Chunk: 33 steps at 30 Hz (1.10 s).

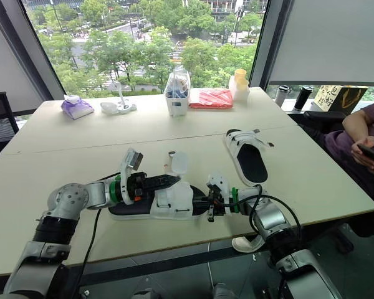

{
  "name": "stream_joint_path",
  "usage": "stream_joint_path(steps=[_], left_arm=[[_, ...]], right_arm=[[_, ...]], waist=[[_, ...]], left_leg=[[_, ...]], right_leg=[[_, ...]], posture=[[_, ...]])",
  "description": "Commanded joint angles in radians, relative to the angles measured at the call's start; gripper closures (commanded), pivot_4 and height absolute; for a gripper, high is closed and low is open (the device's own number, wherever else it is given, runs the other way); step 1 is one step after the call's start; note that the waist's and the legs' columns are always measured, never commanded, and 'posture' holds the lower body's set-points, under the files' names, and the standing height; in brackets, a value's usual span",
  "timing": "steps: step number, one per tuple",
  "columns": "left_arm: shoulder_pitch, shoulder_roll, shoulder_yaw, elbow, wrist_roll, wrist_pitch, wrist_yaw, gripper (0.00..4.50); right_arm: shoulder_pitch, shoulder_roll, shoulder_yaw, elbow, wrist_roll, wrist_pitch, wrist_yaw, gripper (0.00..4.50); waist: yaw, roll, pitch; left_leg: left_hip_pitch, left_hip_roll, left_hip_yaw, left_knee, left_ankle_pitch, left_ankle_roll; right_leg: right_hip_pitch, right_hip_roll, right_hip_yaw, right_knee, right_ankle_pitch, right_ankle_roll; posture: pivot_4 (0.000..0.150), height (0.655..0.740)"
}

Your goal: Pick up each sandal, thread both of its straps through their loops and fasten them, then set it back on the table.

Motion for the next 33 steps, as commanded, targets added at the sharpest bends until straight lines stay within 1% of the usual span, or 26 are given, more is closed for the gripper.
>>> stream_joint_path(steps=[1, 2, 6, 9, 12, 13, 15, 18, 23, 26, 28, 29, 30, 32, 33], left_arm=[[-0.044, 0.031, 0.016, 0.014, 0.051, -0.049, -0.082, 0.58], [-0.057, 0.042, 0.018, 0.017, 0.063, -0.059, -0.102, 0.14], [-0.135, 0.086, 0.039, 0.082, 0.122, -0.131, -0.178, 0.14], [-0.231, 0.106, 0.034, 0.204, 0.228, -0.260, -0.198, 0.14], [-0.301, 0.099, 0.006, 0.357, 0.359, -0.417, -0.206, 0.14], [-0.314, 0.091, 0.003, 0.395, 0.391, -0.468, -0.214, 0.14], [-0.342, 0.059, 0.020, 0.479, 0.440, -0.556, -0.183, 0.14], [-0.338, 0.042, -0.008, 0.532, 0.500, -0.600, -0.241, 0.14], [-0.287, 0.018, -0.038, 0.544, 0.562, -0.613, -0.314, 0.14], [-0.277, 0.006, -0.033, 0.555, 0.592, -0.635, -0.316, 0.94], [-0.278, 0.000, -0.026, 0.576, 0.610, -0.649, -0.317, 2.05], [-0.278, -0.001, -0.022, 0.586, 0.616, -0.653, -0.318, 2.49], [-0.277, 0.000, -0.021, 0.592, 0.621, -0.650, -0.323, 3.07], [-0.267, 0.003, -0.029, 0.589, 0.629, -0.635, -0.346, 4.08], [-0.262, 0.005, -0.033, 0.585, 0.632, -0.624, -0.360, 4.46]], right_arm=[[0.058, -0.007, 0.064, 0.107, -0.102, 0.035, -0.031, 4.50], [0.059, -0.008, 0.063, 0.107, -0.102, 0.034, -0.031, 4.50], [0.056, -0.008, 0.060, 0.114, -0.103, 0.030, -0.033, 4.50], [0.051, -0.005, 0.057, 0.120, -0.104, 0.030, -0.034, 4.50], [0.043, 0.003, 0.060, 0.134, -0.110, 0.022, -0.034, 4.50], [0.041, 0.004, 0.065, 0.137, -0.115, 0.017, -0.031, 4.50], [0.042, 0.009, 0.073, 0.142, -0.123, 0.006, -0.032, 4.50], [0.043, 0.021, 0.075, 0.148, -0.125, 0.004, -0.037, 4.50], [0.041, 0.038, 0.076, 0.151, -0.128, 0.006, -0.043, 4.50], [0.043, 0.040, 0.075, 0.146, -0.131, 0.008, -0.042, 4.50], [0.047, 0.039, 0.074, 0.143, -0.131, 0.008, -0.040, 4.50], [0.048, 0.038, 0.072, 0.142, -0.131, 0.008, -0.040, 4.50], [0.049, 0.036, 0.070, 0.142, -0.131, 0.008, -0.041, 4.50], [0.051, 0.035, 0.068, 0.141, -0.131, 0.008, -0.041, 4.50], [0.051, 0.034, 0.067, 0.141, -0.131, 0.008, -0.042, 4.50]], waist=[[0.000, 0.000, 0.000], [0.000, 0.000, 0.000], [0.003, 0.000, 0.000], [0.003, -0.001, 0.000], [0.001, -0.001, 0.000], [0.000, -0.001, 0.000], [0.000, -0.001, 0.000], [-0.002, -0.002, 0.000], [-0.010, -0.002, 0.000], [-0.015, -0.002, 0.000], [-0.020, -0.002, 0.000], [-0.022, -0.002, 0.000], [-0.023, -0.002, 0.000], [-0.022, -0.002, 0.000], [-0.022, -0.002, 0.000]], left_leg=[[0.000, 0.000, 0.000, 0.000, 0.000, 0.000], [0.000, 0.000, 0.000, 0.000, 0.000, 0.000], [0.000, 0.000, -0.001, 0.000, 0.000, 0.000], [0.000, 0.000, 0.000, 0.000, 0.000, 0.000], [0.000, 0.000, 0.000, 0.000, 0.000, 0.000], [0.000, 0.000, 0.000, 0.000, 0.000, 0.000], [0.001, 0.000, 0.001, 0.000, 0.000, 0.000], [0.001, 0.001, 0.001, 0.000, 0.000, 0.000], [0.003, 0.002, 0.001, -0.001, 0.000, 0.000], [0.003, 0.002, 0.000, -0.002, 0.000, 0.000], [0.003, 0.002, 0.000, -0.002, 0.000, 0.000], [0.003, 0.002, 0.000, -0.002, 0.000, 0.000], [0.003, 0.002, 0.000, -0.002, 0.000, 0.000], [0.003, 0.002, 0.000, -0.002, 0.000, 0.000], [0.003, 0.002, 0.000, -0.002, 0.000, 0.000]], right_leg=[[0.000, 0.000, 0.000, 0.000, 0.000, 0.000], [0.000, 0.000, 0.000, 0.001, 0.000, -0.001], [0.000, 0.000, 0.000, 0.001, 0.001, -0.002], [0.000, 0.000, 0.000, 0.000, 0.001, -0.002], [0.000, 0.000, 0.000, -0.001, 0.001, -0.002], [0.000, 0.000, 0.000, -0.001, 0.001, -0.002], [0.000, 0.000, 0.000, -0.001, 0.001, -0.002], [0.000, 0.000, 0.000, -0.001, 0.001, -0.002], [-0.001, 0.000, -0.001, 0.001, 0.002, -0.002], [-0.001, 0.000, -0.001, 0.002, 0.002, -0.002], [-0.001, 0.000, -0.001, 0.002, 0.002, -0.002], [-0.001, 0.000, -0.001, 0.002, 0.002, -0.002], [-0.001, 0.000, -0.001, 0.002, 0.002, -0.002], [-0.001, 0.000, -0.001, 0.002, 0.002, -0.002], [-0.001, 0.000, -0.001, 0.002, 0.002, -0.002]], posture=[[0.150, 0.7400], [0.150, 0.7400], [0.150, 0.7400], [0.150, 0.7400], [0.150, 0.7400], [0.150, 0.7400], [0.150, 0.7400], [0.150, 0.7400], [0.150, 0.7400], [0.150, 0.7400], [0.150, 0.7400], [0.150, 0.7400], [0.150, 0.7400], [0.150, 0.7400], [0.150, 0.7400]])
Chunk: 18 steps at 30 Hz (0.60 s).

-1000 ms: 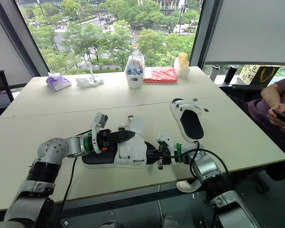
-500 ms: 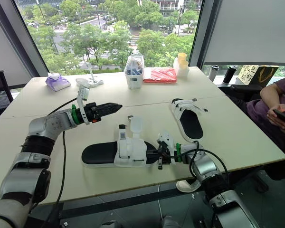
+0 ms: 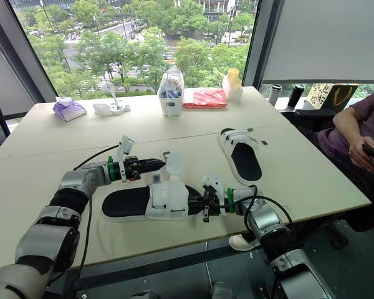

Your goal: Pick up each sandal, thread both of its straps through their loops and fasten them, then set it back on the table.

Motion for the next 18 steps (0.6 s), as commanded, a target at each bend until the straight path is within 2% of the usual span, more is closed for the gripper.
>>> stream_joint_path(steps=[1, 9, 13, 18], left_arm=[[0.009, 0.011, 0.002, -0.026, 0.013, 0.021, -0.053, 4.46], [-0.017, 0.007, 0.082, -0.051, -0.032, 0.075, -0.027, 4.46], [-0.047, 0.010, 0.124, -0.107, -0.088, 0.165, -0.043, 4.46], [-0.056, 0.000, 0.103, -0.079, -0.041, 0.126, -0.027, 4.46]], right_arm=[[0.060, -0.012, 0.066, 0.110, -0.104, 0.046, -0.037, 4.50], [0.061, -0.009, 0.063, 0.110, -0.103, 0.048, -0.043, 4.50], [0.060, -0.010, 0.064, 0.110, -0.101, 0.049, -0.039, 4.50], [0.057, -0.005, 0.069, 0.113, -0.103, 0.050, -0.037, 4.50]], waist=[[0.000, 0.000, 0.000], [0.000, 0.000, 0.000], [0.000, 0.000, 0.000], [-0.001, 0.000, 0.000]], left_leg=[[0.000, 0.000, 0.000, 0.000, 0.000, 0.000], [0.000, 0.000, 0.000, 0.000, 0.000, 0.000], [0.000, 0.000, 0.000, 0.000, 0.000, 0.000], [0.000, 0.000, 0.000, 0.000, 0.000, 0.000]], right_leg=[[0.000, 0.000, 0.000, 0.000, 0.000, 0.000], [0.000, 0.000, 0.000, 0.000, 0.000, 0.000], [0.000, 0.000, 0.000, 0.000, 0.000, 0.000], [0.000, 0.000, 0.000, -0.001, 0.000, 0.000]], posture=[[0.150, 0.7400], [0.150, 0.7400], [0.150, 0.7400], [0.150, 0.7400]])
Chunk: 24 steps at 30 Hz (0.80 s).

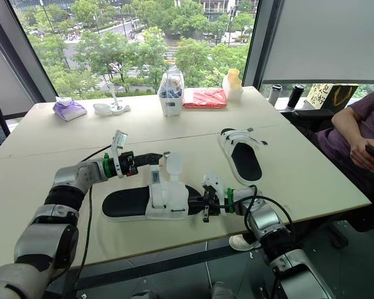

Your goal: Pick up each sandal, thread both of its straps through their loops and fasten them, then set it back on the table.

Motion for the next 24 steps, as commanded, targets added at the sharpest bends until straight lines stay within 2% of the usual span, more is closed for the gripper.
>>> stream_joint_path(steps=[1, 4, 7, 10, 13, 19, 20, 24], left_arm=[[-0.028, -0.006, -0.009, 0.035, 0.045, -0.069, 0.022, 4.46], [-0.015, -0.013, -0.072, 0.136, 0.157, -0.184, 0.057, 4.46], [0.017, -0.008, -0.142, 0.189, 0.244, -0.281, 0.033, 4.46], [0.027, -0.016, -0.148, 0.218, 0.258, -0.296, 0.016, 4.46], [0.036, -0.010, -0.142, 0.186, 0.251, -0.289, -0.019, 3.53], [-0.025, 0.016, -0.051, 0.180, 0.216, -0.296, 0.049, 0.43], [-0.043, 0.019, -0.030, 0.186, 0.206, -0.296, 0.064, 0.05], [-0.141, 0.028, 0.058, 0.213, 0.137, -0.226, 0.065, 0.05]], right_arm=[[0.056, -0.004, 0.070, 0.114, -0.103, 0.051, -0.036, 4.50], [0.056, -0.001, 0.069, 0.114, -0.103, 0.049, -0.039, 4.50], [0.060, 0.000, 0.063, 0.111, -0.100, 0.046, -0.046, 4.50], [0.063, 0.002, 0.058, 0.109, -0.098, 0.047, -0.054, 4.50], [0.062, 0.009, 0.043, 0.106, -0.085, 0.057, -0.067, 4.50], [0.058, 0.016, 0.022, 0.099, -0.076, 0.068, -0.070, 4.50], [0.057, 0.018, 0.021, 0.107, -0.078, 0.061, -0.072, 4.50], [0.038, 0.024, 0.015, 0.132, -0.080, 0.056, -0.076, 4.50]], waist=[[0.000, 0.000, 0.000], [0.000, 0.000, 0.000], [0.000, 0.000, 0.000], [0.000, 0.000, 0.000], [-0.002, 0.001, -0.001], [0.001, 0.001, 0.000], [0.002, 0.001, 0.000], [0.003, 0.001, 0.001]], left_leg=[[0.000, 0.000, 0.000, 0.000, 0.000, 0.000], [0.000, 0.000, 0.000, 0.000, 0.000, 0.000], [0.001, 0.000, 0.000, 0.000, 0.000, 0.000], [0.001, 0.000, 0.000, 0.000, 0.000, 0.000], [0.001, 0.001, 0.001, 0.000, 0.000, 0.000], [-0.003, 0.012, 0.001, 0.000, 0.000, 0.000], [-0.004, 0.013, 0.001, 0.000, 0.000, 0.000], [-0.005, 0.016, 0.001, 0.000, 0.000, 0.000]], right_leg=[[0.000, 0.000, 0.000, 0.000, 0.000, 0.000], [0.000, 0.000, 0.000, 0.000, 0.000, 0.000], [0.000, 0.000, 0.000, 0.000, 0.000, 0.000], [0.000, 0.000, 0.000, 0.000, 0.000, 0.000], [0.000, 0.000, -0.001, -0.001, 0.000, 0.000], [0.000, 0.000, -0.020, -0.009, 0.000, 0.000], [0.000, -0.001, -0.022, -0.010, 0.000, 0.000], [-0.002, 0.000, -0.026, -0.010, 0.000, 0.000]], posture=[[0.150, 0.7400], [0.150, 0.7400], [0.150, 0.7400], [0.150, 0.7400], [0.150, 0.7400], [0.150, 0.7400], [0.150, 0.7400], [0.150, 0.7400]])
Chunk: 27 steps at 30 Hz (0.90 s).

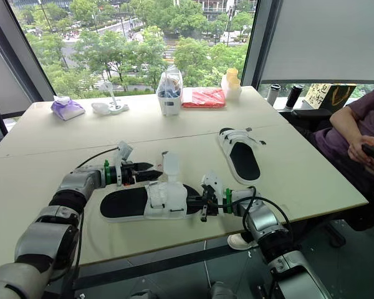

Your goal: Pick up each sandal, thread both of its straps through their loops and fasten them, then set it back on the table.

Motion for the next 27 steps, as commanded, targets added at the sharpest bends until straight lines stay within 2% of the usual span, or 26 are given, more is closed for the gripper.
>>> stream_joint_path(steps=[1, 6, 7, 8, 9, 10, 11, 12, 13, 15, 17, 21, 27], left_arm=[[-0.091, 0.017, 0.067, -0.017, -0.059, 0.040, -0.012, 0.05], [-0.107, -0.012, 0.037, -0.064, -0.059, 0.116, -0.046, 0.05], [-0.097, -0.018, 0.026, -0.078, -0.053, 0.128, -0.050, 0.05], [-0.085, -0.024, 0.014, -0.088, -0.046, 0.140, -0.051, 0.05], [-0.075, -0.027, 0.005, -0.094, -0.039, 0.148, -0.052, 0.05], [-0.062, -0.028, -0.004, -0.097, -0.034, 0.152, -0.057, 0.05], [-0.048, -0.029, -0.014, -0.103, -0.031, 0.158, -0.062, 0.05], [-0.031, -0.030, -0.026, -0.115, -0.025, 0.161, -0.067, 0.05], [-0.014, -0.030, -0.040, -0.129, -0.019, 0.172, -0.071, 0.05], [0.014, -0.030, -0.061, -0.163, -0.021, 0.202, -0.090, 0.05], [0.031, -0.030, -0.064, -0.181, -0.026, 0.215, -0.087, 0.05], [0.039, -0.049, -0.051, -0.172, -0.030, 0.205, -0.046, 0.05], [-0.044, -0.154, 0.024, 0.011, -0.042, 0.129, 0.097, 0.05]], right_arm=[[0.029, -0.001, 0.031, 0.134, -0.079, 0.049, -0.052, 4.50], [0.018, 0.005, 0.039, 0.147, -0.088, 0.038, -0.051, 4.50], [0.017, 0.005, 0.041, 0.151, -0.091, 0.034, -0.051, 4.50], [0.015, 0.006, 0.041, 0.156, -0.093, 0.031, -0.053, 4.50], [0.013, 0.008, 0.041, 0.159, -0.093, 0.029, -0.054, 4.50], [0.011, 0.009, 0.040, 0.160, -0.094, 0.029, -0.056, 4.50], [0.011, 0.009, 0.040, 0.160, -0.093, 0.028, -0.057, 4.50], [0.011, 0.009, 0.040, 0.159, -0.092, 0.027, -0.058, 4.50], [0.012, 0.008, 0.039, 0.160, -0.091, 0.025, -0.058, 4.50], [0.013, 0.003, 0.038, 0.166, -0.089, 0.019, -0.058, 4.50], [0.011, 0.002, 0.037, 0.176, -0.091, 0.013, -0.060, 4.50], [0.014, 0.000, 0.039, 0.170, -0.089, 0.015, -0.057, 4.50], [0.025, 0.008, 0.048, 0.157, -0.092, 0.021, -0.055, 4.50]], waist=[[-0.002, 0.002, 0.000], [-0.009, 0.011, 0.000], [-0.020, 0.030, -0.001], [-0.019, 0.027, -0.006], [-0.021, 0.014, -0.006], [-0.021, -0.006, -0.005], [-0.007, -0.009, 0.000], [0.001, -0.011, 0.001], [0.005, -0.010, 0.003], [0.008, -0.006, 0.006], [0.006, -0.007, 0.006], [0.000, -0.007, 0.006], [0.004, -0.008, 0.006]], left_leg=[[0.000, 0.001, 0.000, 0.000, 0.000, 0.000], [0.000, 0.004, -0.001, -0.001, 0.000, 0.000], [-0.002, 0.009, -0.001, -0.001, 0.000, 0.000], [-0.022, 0.031, -0.005, -0.002, 0.000, 0.000], [-0.032, 0.045, 0.006, -0.007, 0.000, 0.000], [-0.025, 0.046, 0.028, -0.008, 0.001, 0.001], [-0.011, 0.025, 0.039, -0.018, 0.002, 0.003], [-0.004, 0.009, 0.031, -0.024, 0.003, 0.001], [0.006, 0.008, 0.023, -0.034, 0.009, -0.007], [0.013, 0.013, 0.017, -0.033, 0.022, -0.029], [0.017, 0.013, 0.017, -0.032, 0.023, -0.030], [0.014, 0.013, 0.020, -0.029, 0.023, -0.030], [0.003, 0.013, 0.021, -0.016, 0.021, -0.028]], right_leg=[[0.000, 0.000, -0.001, -0.001, 0.000, 0.000], [0.007, 0.000, -0.008, -0.017, 0.008, 0.003], [0.012, 0.003, -0.012, -0.034, 0.027, 0.001], [0.022, 0.021, -0.018, -0.073, 0.060, -0.002], [0.015, 0.013, -0.018, -0.018, 0.065, -0.012], [0.014, 0.000, -0.002, 0.075, -0.014, -0.011], [0.024, -0.005, 0.028, 0.081, -0.077, -0.004], [0.024, -0.002, 0.034, 0.079, -0.079, -0.002], [0.027, 0.001, 0.033, 0.079, -0.078, -0.003], [0.031, 0.009, 0.030, 0.080, -0.074, -0.005], [0.035, 0.009, 0.030, 0.077, -0.076, -0.008], [0.038, 0.008, 0.031, 0.062, -0.076, -0.008], [0.033, 0.007, 0.031, 0.062, -0.075, -0.009]], posture=[[0.150, 0.7400], [0.150, 0.7400], [0.150, 0.7400], [0.150, 0.7400], [0.150, 0.7400], [0.150, 0.7400], [0.150, 0.7400], [0.150, 0.7400], [0.150, 0.7400], [0.150, 0.7400], [0.150, 0.7400], [0.150, 0.7400], [0.150, 0.7400]])
